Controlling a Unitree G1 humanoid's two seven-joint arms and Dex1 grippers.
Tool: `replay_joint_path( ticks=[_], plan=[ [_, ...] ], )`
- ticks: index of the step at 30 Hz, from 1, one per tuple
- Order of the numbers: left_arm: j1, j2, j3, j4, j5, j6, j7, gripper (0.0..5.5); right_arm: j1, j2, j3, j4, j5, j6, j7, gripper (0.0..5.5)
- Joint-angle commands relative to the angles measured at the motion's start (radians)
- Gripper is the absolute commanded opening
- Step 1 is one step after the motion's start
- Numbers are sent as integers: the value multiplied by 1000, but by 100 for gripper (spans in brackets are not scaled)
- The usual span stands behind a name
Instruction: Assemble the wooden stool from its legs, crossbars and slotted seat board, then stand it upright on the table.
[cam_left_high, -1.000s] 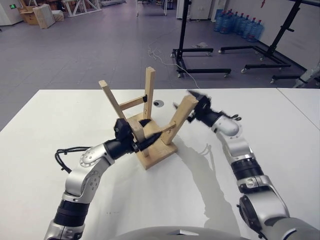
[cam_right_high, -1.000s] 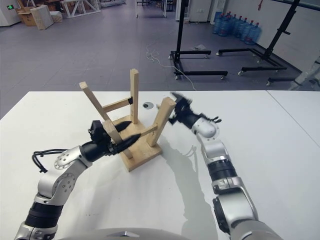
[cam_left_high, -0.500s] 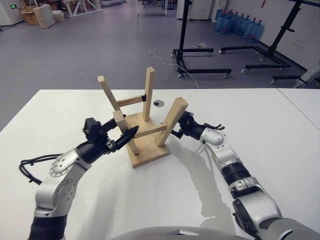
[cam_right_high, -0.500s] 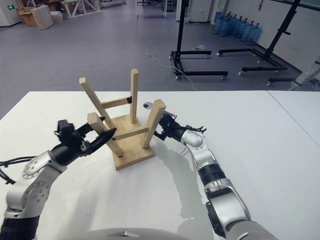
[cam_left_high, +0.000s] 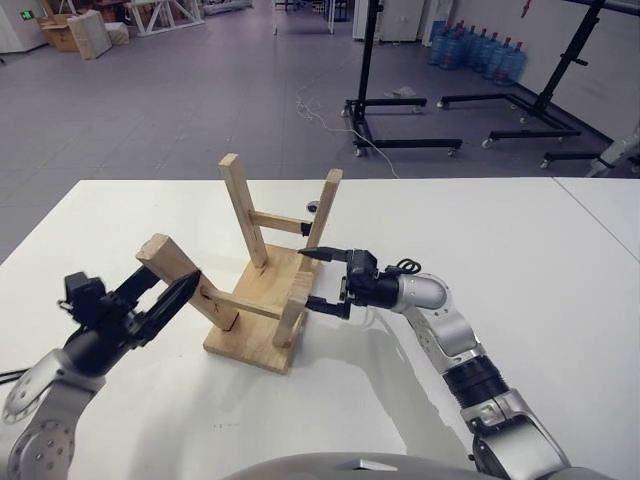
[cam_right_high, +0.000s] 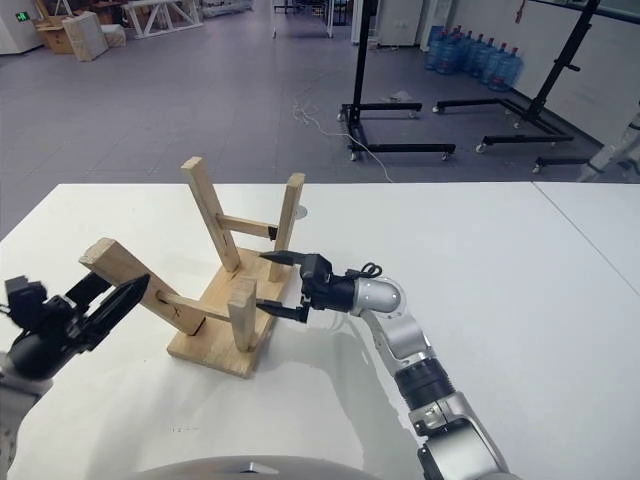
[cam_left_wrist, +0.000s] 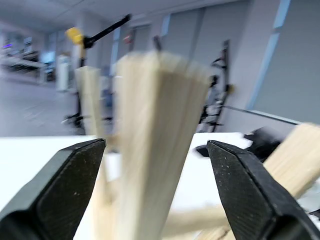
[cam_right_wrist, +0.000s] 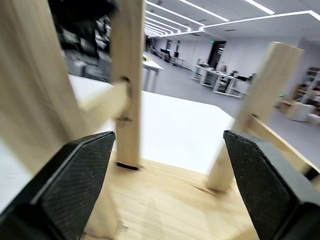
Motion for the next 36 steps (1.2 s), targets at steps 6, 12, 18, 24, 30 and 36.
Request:
replay_joint_path(
  ticks=[6,12,18,24,30,36],
  plan=[
    [-37,3,23,29,28,-35,19,370,15,-67,-41,-72,1,92,5,400],
    [-229,79,163,-62,-220,-36,109,370,34,-87,-72,-79,-11,89,-15,400],
    [-560,217,26,-37,-251,48,250,370,5,-58,-83,-47,-24,66,-44,400],
    [-794,241,-166,103,-167,159,297,370,-12,-31,-73,-32,-36,49,-55,400],
    [-517,127,-295,123,-28,161,255,370,-13,-23,-56,-41,-42,62,-49,400],
    [-477,45,-386,121,85,90,276,370,-36,-31,-76,-27,-45,65,-58,400]
  ],
)
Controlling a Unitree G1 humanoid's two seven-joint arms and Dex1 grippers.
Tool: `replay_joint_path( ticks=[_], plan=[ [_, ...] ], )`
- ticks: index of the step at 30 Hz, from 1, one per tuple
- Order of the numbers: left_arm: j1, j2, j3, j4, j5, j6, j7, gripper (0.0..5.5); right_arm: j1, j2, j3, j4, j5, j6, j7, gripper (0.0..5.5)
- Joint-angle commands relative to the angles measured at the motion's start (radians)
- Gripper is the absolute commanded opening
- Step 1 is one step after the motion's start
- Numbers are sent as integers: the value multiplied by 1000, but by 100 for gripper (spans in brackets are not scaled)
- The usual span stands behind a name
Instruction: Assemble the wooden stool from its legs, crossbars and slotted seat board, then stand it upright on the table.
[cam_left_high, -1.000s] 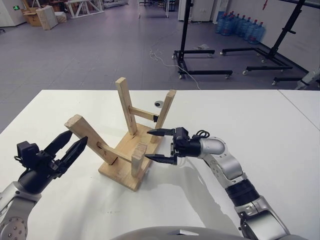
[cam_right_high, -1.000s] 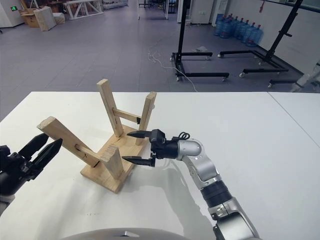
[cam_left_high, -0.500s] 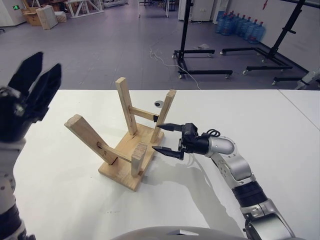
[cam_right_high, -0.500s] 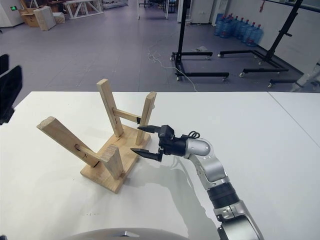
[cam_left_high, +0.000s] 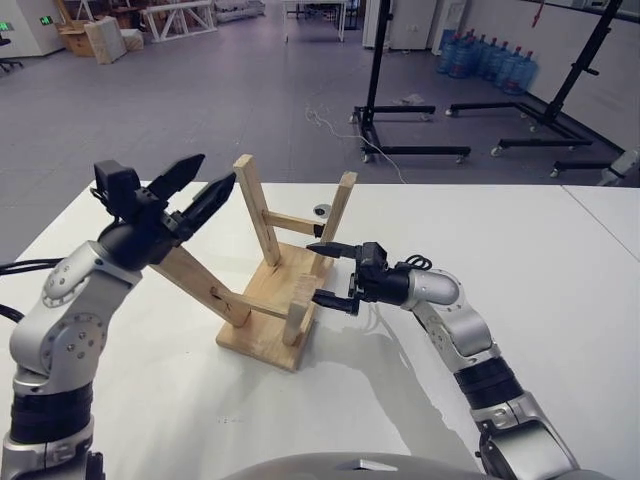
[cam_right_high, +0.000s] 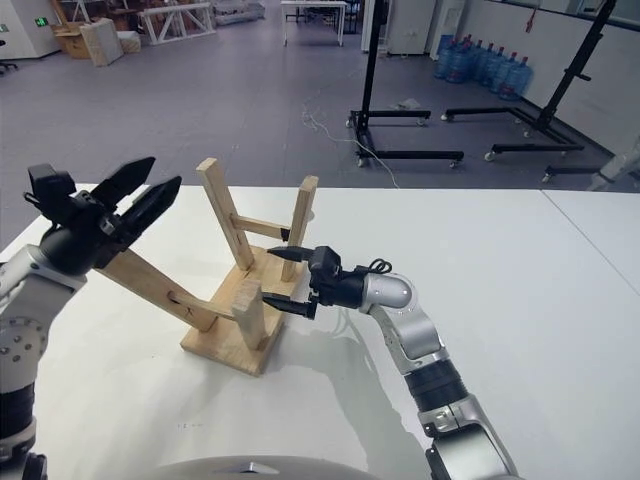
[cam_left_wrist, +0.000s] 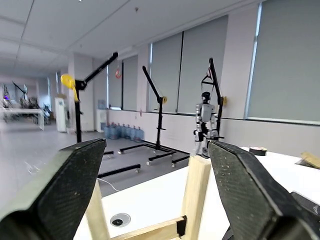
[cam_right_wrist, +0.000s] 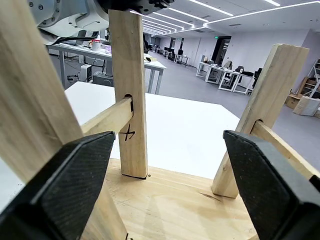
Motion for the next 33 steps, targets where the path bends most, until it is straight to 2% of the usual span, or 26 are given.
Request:
replay_joint_path(
  ticks=[1,12,18,21,24,28,33],
  plan=[
    [54,-49,-93,77,65,64,10,370,-36,-7,-12,6,-14,1,-6,400],
    [-201,8,151,77,11,33,109,370,-10,-4,-16,-9,-29,-14,-38,400],
    [-62,33,304,-26,-90,61,80,370,50,-81,-128,-62,108,114,-5,400],
    [146,38,335,-186,-244,101,-85,370,78,-134,-153,9,97,145,14,400],
    [379,34,322,-326,-348,147,-214,370,43,-127,-156,152,62,123,12,400],
    [583,51,244,-408,-311,187,-292,370,-50,-78,-153,333,12,54,1,400],
    [561,100,0,-351,-91,219,-304,370,-81,-46,-155,406,-33,-22,-12,400]
  ],
)
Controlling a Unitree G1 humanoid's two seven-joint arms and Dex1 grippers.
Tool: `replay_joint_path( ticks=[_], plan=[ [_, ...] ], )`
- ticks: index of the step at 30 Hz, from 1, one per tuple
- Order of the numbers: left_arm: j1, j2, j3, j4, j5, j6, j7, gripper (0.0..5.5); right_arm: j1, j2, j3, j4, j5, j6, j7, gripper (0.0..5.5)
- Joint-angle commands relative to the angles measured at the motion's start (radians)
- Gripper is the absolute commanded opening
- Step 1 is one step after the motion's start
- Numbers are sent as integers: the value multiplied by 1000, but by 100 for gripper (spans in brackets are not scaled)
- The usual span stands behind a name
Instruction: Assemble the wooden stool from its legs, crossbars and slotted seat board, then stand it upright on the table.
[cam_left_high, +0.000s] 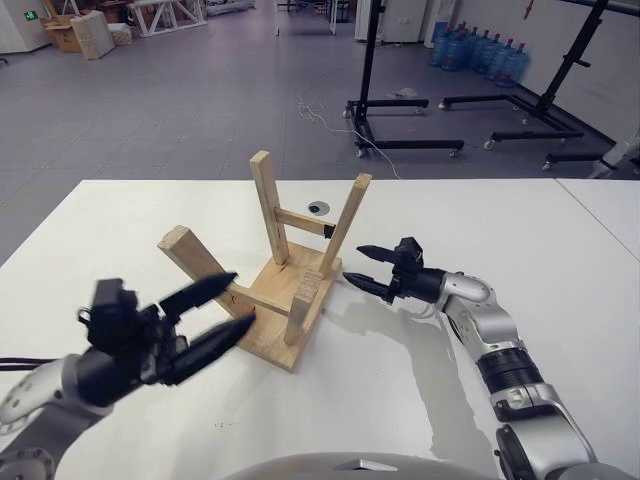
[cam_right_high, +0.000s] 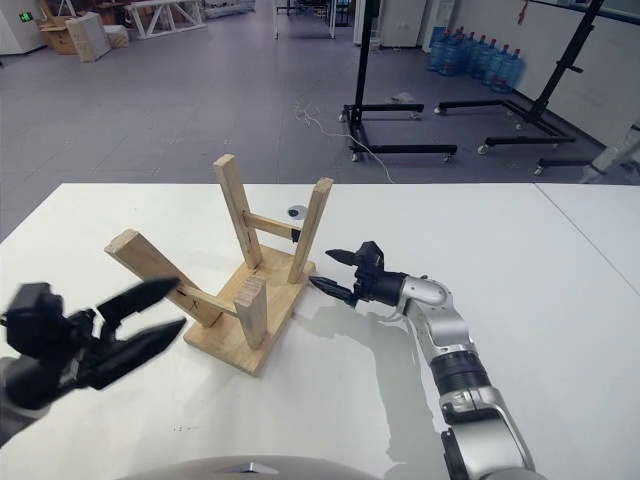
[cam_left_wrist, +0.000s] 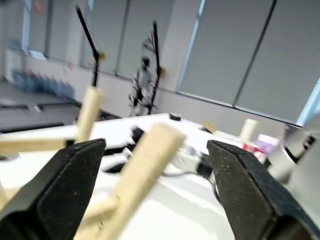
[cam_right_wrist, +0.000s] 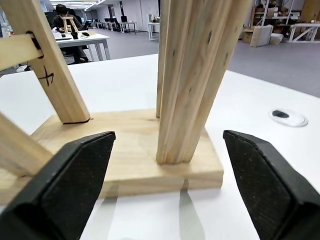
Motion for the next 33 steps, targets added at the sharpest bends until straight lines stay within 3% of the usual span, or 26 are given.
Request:
replay_joint_path(
  ticks=[1,17,21,33],
  plan=[
    [-56,34,-203,78,193,23,8,370,-47,20,2,93,-53,-71,-14,400],
    [-82,14,-321,228,386,-58,-43,370,-305,159,-28,533,-71,-148,152,400],
    [-57,-9,-302,270,352,-72,-68,370,-217,165,31,411,-83,-109,261,400],
    [32,-13,-203,464,502,-192,-62,370,69,66,108,-99,-42,80,305,400]
  ],
)
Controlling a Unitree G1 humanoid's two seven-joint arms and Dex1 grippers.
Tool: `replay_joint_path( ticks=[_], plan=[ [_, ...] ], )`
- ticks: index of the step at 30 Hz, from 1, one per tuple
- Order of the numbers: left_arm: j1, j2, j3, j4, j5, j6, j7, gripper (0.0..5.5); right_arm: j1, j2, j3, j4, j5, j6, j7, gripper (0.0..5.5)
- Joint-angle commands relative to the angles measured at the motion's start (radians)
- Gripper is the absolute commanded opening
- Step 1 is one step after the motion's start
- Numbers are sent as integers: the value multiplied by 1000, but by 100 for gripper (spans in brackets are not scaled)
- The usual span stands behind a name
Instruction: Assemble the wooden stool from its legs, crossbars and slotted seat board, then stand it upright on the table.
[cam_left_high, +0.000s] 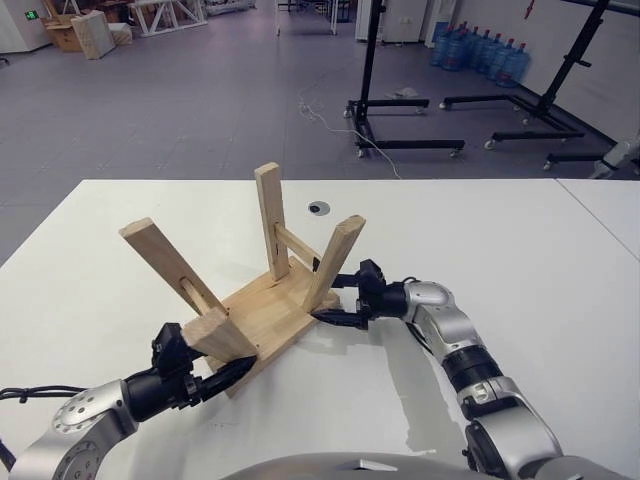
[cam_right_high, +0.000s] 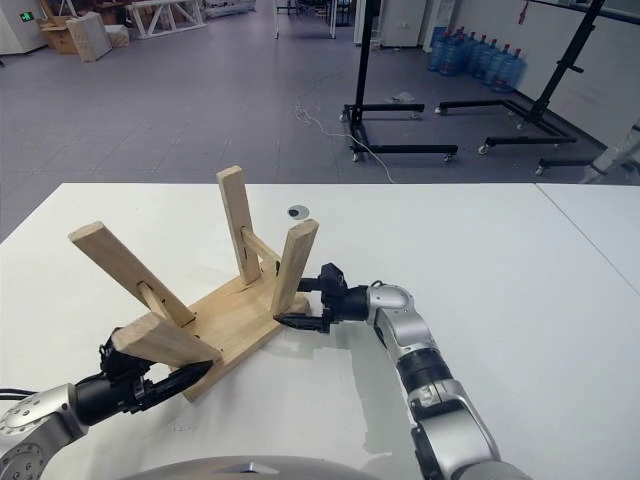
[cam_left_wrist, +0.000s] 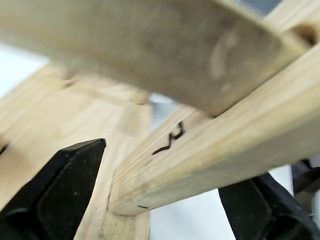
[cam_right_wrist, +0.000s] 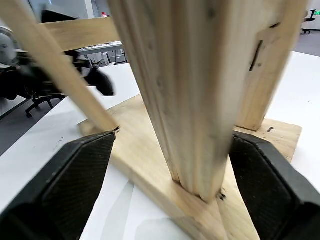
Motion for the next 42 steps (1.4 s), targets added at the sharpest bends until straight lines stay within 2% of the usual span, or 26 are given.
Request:
replay_joint_path(
  ticks=[1,9,16,23,30,42],
  plan=[
    [0,2,15,44,66,-39,20,370,57,-48,24,-148,21,65,13,400],
    [-35,-14,-20,52,144,-155,-13,370,100,-79,47,-223,-2,83,-44,400],
    [-132,46,-40,110,144,-137,-99,370,118,-112,61,-257,-10,21,-48,400],
    [-96,133,39,95,93,-111,-195,370,93,-108,62,-249,-10,-22,-59,400],
    [-82,158,98,80,74,-101,-213,370,86,-111,53,-244,-1,-42,-67,400],
    [-75,130,66,109,92,-118,-207,210,24,-97,84,-161,-13,-75,-21,408]
  ],
)
